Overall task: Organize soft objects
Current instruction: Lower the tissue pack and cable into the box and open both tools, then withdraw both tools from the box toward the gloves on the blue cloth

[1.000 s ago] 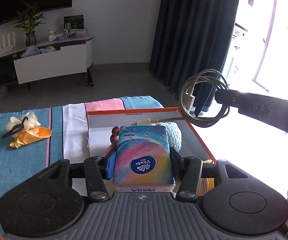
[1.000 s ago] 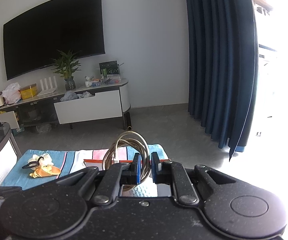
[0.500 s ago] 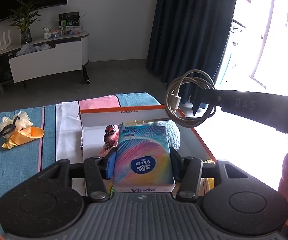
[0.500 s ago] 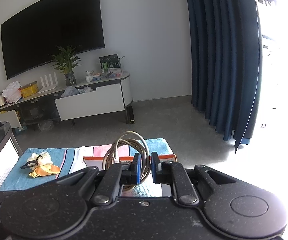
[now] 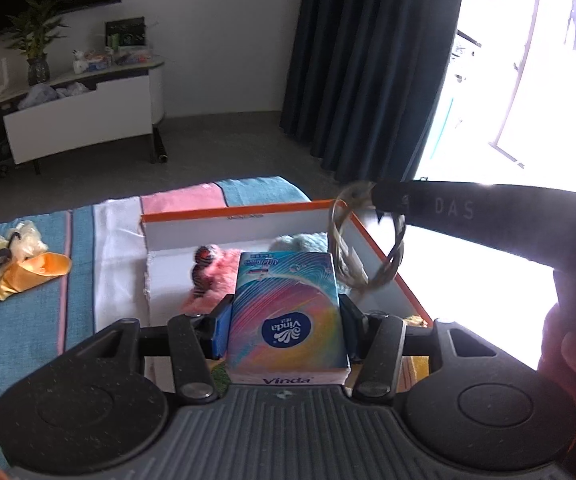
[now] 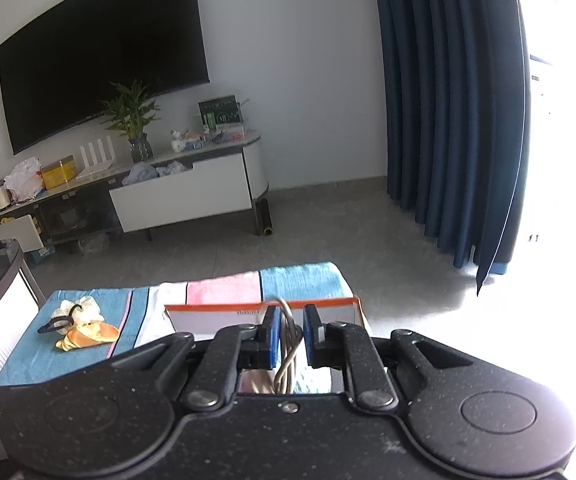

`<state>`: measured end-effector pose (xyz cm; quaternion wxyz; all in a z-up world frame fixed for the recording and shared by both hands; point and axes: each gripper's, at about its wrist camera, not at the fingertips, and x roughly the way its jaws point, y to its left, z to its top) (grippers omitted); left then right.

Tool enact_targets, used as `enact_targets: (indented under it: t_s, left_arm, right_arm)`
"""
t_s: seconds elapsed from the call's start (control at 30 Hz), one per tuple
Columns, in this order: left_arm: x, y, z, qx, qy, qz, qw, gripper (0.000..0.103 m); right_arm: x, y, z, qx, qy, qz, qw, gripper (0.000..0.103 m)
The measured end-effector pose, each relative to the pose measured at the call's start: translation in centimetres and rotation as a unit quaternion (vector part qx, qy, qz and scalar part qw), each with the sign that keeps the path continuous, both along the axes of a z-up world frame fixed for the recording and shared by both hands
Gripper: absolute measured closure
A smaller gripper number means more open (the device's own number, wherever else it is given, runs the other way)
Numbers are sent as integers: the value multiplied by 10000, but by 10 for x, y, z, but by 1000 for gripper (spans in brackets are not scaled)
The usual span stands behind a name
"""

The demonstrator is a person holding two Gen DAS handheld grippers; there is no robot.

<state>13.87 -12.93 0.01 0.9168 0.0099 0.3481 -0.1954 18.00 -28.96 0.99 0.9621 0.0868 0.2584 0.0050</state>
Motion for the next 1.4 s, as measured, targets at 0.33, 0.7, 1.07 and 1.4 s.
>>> enact_targets:
  t_s: [0.33, 0.7, 1.07, 1.4]
  left_arm:
    - [-7, 8, 5, -221, -87, -64, 9997, 38]
    - [-10, 59, 16, -67, -155, 719, 9973, 34]
    - [-23, 132, 18, 47, -80, 1604, 9870, 33]
    - [-24, 179, 18, 102, -51, 2168, 9761, 31]
  right_arm:
    - [-7, -11, -2, 228, 9, -122, 9997, 57]
    - [-16, 8, 19, 83, -217, 182, 9996, 50]
    - [-7, 70, 19, 22, -83, 807, 9967, 48]
    - [6, 121, 16, -22, 31, 1333, 9911, 48]
